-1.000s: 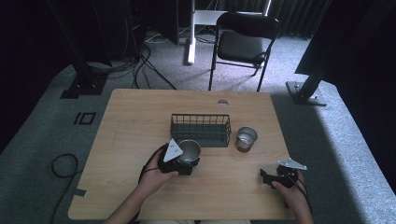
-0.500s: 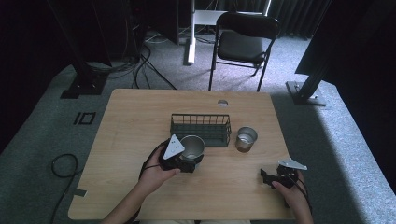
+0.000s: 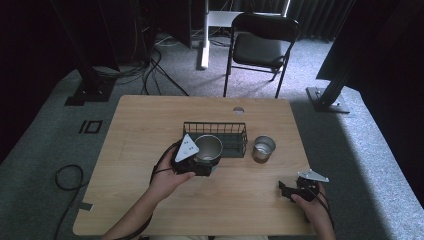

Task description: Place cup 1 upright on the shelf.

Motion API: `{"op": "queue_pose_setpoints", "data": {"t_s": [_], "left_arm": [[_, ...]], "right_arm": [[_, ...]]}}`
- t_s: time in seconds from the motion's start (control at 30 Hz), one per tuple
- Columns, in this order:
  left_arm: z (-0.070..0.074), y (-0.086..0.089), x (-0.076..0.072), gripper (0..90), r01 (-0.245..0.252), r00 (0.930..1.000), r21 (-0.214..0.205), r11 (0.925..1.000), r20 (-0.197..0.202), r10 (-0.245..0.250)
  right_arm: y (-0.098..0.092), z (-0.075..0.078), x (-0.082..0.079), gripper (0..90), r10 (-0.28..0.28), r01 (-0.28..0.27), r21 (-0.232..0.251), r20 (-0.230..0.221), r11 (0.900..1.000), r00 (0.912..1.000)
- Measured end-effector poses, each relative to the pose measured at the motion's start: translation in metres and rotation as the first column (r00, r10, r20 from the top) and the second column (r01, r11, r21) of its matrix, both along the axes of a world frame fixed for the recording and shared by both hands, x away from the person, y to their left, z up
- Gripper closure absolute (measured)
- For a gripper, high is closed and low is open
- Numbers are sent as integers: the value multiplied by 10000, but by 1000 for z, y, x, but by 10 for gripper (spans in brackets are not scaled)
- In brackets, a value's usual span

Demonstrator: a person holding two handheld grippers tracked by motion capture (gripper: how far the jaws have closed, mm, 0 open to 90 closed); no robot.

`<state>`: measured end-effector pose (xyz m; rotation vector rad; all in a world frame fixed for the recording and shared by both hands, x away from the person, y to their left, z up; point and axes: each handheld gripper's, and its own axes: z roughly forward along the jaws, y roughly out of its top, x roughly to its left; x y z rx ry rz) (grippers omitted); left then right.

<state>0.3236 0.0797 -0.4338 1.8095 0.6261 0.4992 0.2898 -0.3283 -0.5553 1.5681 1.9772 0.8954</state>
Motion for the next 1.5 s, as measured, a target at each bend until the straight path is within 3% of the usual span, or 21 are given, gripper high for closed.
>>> {"op": "queue_pose_setpoints", "data": {"t_s": [0.47, 0.67, 0.7, 0.8, 1.0, 1.17, 1.43, 1.5], "left_arm": [[26, 1, 19, 138, -418, 9990, -668, 9969, 99, 425], [34, 3, 27, 138, -809, 9963, -1071, 9910, 207, 836], [38, 4, 31, 138, -1105, 9931, -1142, 9873, 268, 1142], [42, 5, 36, 138, -1380, 9893, -1225, 9828, 313, 1428], [47, 4, 46, 138, -2270, 9708, -1244, 9659, 507, 2346], [46, 5, 55, 138, -3018, 9493, -1449, 9423, 459, 3110], [36, 4, 65, 138, -4141, 9065, -1220, 9020, 344, 4208], [34, 3, 67, 138, -4243, 9017, -1250, 8968, 322, 4311]], "right_arm": [[0, 0, 0, 116, 0, 0, 13, 7, 10000, 10000], [1, 0, 0, 116, -5, 5, -53, -6, 10000, 10000], [0, 0, 0, 116, -4, 4, -53, -7, 10000, 10000], [0, 0, 0, 116, 4, -4, -22, 4, 10000, 10000], [0, 0, 0, 116, 1, -1, -3, 8, 10000, 10000], [0, 0, 0, 116, 4, -4, 35, 4, 10000, 10000], [-1, 0, 0, 116, 2, -2, 100, 4, 9999, 10000], [-1, 0, 0, 116, 2, -2, 101, 5, 9999, 10000]]}}
